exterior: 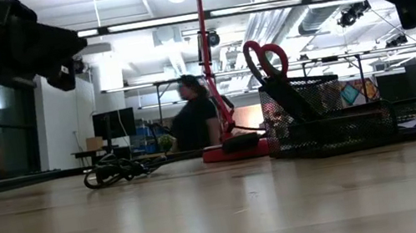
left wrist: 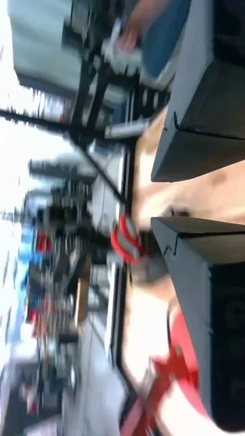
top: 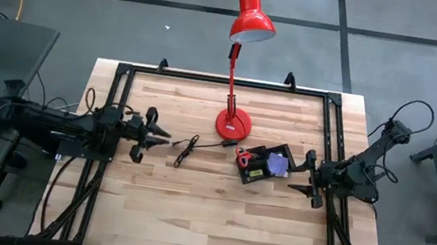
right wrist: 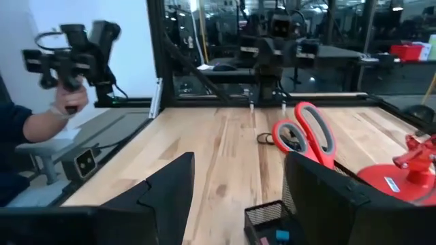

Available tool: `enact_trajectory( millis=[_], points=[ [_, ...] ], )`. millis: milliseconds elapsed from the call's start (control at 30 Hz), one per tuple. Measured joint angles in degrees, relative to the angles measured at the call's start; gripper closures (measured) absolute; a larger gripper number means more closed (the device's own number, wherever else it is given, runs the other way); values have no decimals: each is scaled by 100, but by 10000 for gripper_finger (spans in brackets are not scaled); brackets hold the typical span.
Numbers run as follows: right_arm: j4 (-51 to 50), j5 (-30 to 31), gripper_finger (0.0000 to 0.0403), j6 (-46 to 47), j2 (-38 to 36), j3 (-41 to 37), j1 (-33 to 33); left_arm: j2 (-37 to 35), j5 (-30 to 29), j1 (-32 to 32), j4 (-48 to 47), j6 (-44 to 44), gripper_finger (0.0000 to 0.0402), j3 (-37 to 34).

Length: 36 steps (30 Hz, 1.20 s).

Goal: Pick and place office supplies into organizer
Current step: Return to Home Position

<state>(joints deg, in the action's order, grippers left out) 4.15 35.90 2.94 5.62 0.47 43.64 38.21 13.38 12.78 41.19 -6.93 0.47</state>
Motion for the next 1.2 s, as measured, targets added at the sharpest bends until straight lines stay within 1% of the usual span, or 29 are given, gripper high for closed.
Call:
enact_trajectory(
  millis=[167,233,300,400,500,567,633,700,800,900,967,1100,1200],
  points=[
    [13,-135,180,-185,-146,0,2,-911,-723,-3,-1327,-109,318,2],
    [17,-9,181,-209,-159,0,2,-1188,-822,-3,-1751,-162,318,2],
    [15,179,180,-306,-159,0,2,-1400,-816,-3,-1984,-236,318,2],
    [15,346,181,-435,-159,0,0,-1706,-641,-5,-2174,-125,318,2],
    [14,129,180,-425,-206,0,0,-2000,-323,-4,-2312,30,318,2],
    [24,-354,181,-403,-339,0,0,-2197,-150,-5,-2432,67,318,2],
    [-2,-1140,180,-451,-547,0,0,-2380,-98,-7,-2575,1,318,4],
    [60,-1514,180,-480,-553,3,5,-2508,-38,-7,-2735,-83,318,4],
    [-39,-1464,182,-434,-553,4,-12,-2679,267,-5,-2807,-125,318,5],
    [-31,-1677,182,-447,-557,7,-15,-2920,780,-5,-2726,-166,318,7],
    [-122,-1686,182,-442,-557,28,-13,-3155,851,-5,-2817,-188,318,7],
    [-54,-991,185,-540,-557,28,-58,-3496,825,-3,-3003,-101,318,7],
    [-62,-969,185,-585,-557,31,-179,-3658,1110,-5,-3007,-76,318,7]
  ],
)
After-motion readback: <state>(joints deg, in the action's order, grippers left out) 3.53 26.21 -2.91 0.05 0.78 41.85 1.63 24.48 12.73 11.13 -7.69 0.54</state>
